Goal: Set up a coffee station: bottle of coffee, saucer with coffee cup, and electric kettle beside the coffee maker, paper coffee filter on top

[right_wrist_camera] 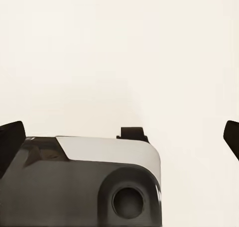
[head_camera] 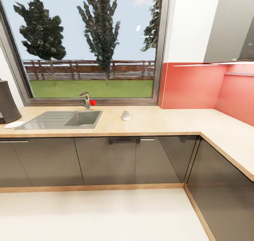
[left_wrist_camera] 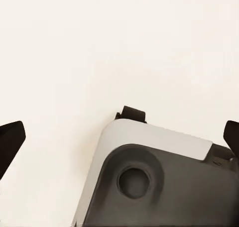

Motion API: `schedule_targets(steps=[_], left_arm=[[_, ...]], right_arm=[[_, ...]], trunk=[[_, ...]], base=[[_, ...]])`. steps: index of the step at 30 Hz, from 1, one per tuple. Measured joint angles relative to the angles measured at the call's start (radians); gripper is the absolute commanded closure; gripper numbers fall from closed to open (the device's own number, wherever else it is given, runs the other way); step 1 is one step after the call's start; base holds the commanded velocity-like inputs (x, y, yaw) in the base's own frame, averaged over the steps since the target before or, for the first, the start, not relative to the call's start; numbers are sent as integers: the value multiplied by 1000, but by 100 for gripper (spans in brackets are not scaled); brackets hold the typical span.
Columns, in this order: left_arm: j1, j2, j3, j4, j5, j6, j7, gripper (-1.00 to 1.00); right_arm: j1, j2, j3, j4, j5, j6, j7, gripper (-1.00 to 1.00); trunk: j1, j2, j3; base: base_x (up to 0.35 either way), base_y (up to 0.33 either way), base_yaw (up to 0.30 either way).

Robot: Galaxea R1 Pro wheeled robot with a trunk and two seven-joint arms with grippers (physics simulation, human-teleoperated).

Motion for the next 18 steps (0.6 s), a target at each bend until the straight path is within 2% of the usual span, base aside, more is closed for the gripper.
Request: schedule_targets(steps=[18], left_arm=[[0,-1,0,2,1,-1,-1,-100]], right_arm=[[0,1,1,0,0,0,0,-100]], trunk=[[-69,126,56]], base=[[0,0,0]])
